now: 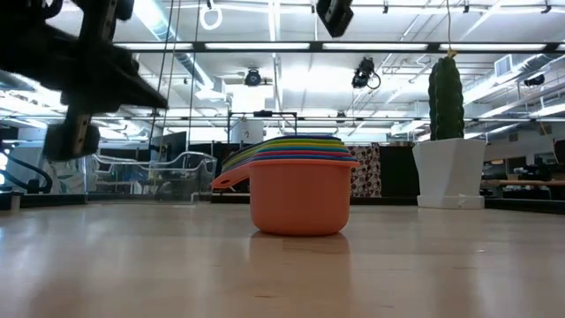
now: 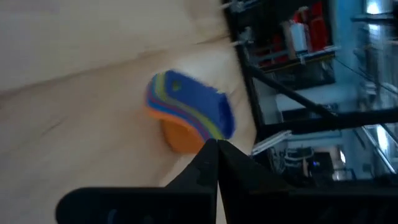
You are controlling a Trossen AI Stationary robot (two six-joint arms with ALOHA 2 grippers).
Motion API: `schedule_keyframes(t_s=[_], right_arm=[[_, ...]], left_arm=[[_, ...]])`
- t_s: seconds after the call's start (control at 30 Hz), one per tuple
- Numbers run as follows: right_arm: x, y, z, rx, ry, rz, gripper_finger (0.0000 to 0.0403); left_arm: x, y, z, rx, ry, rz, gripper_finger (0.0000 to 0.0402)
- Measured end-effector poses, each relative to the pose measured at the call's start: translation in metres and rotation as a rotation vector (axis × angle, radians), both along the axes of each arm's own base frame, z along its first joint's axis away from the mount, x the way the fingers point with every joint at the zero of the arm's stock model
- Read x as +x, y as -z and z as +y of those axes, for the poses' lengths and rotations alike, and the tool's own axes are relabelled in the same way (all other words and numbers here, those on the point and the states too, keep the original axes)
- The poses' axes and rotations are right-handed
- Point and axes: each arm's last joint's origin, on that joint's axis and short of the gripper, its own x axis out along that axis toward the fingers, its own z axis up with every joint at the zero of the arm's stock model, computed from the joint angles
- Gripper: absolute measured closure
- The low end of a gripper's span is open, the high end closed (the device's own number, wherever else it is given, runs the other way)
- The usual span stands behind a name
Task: Nest measuring cups in basket
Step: Put the stacked nesting measuring cups into the transparent bin
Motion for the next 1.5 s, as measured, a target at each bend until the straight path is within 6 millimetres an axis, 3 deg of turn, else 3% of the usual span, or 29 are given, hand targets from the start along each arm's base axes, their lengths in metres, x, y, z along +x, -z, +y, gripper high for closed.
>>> schedule_keyframes(t_s=[0.27, 0.4, 0.8, 1.0, 1.13, 1.5], right_arm=[[0.002, -0.008, 0.0, 0.016, 0.0, -0.089, 0.038], [0.002, -0.009, 0.0, 0.017, 0.0, -0.094, 0.038], [0.003, -0.01, 0.0, 0.02, 0.0, -0.109, 0.038], [0.003, -0.01, 0.0, 0.02, 0.0, -0.109, 0.038], [0.003, -0.01, 0.0, 0.02, 0.0, -0.109, 0.038], [0.003, -0.01, 0.001, 0.02, 0.0, -0.109, 0.038]], left_arm=[[0.006, 0.009, -0.006, -0.107, -0.033, -0.022, 0.0395], [0.01, 0.012, -0.008, -0.062, -0.023, -0.025, 0.0395], [0.048, 0.018, -0.023, -0.071, 0.013, 0.029, 0.0395], [0.055, 0.024, -0.028, -0.168, 0.004, 0.054, 0.0393], [0.056, 0.027, -0.029, -0.24, -0.021, 0.066, 0.0367], [0.059, 0.034, -0.024, -0.346, -0.121, 0.077, 0.0245]])
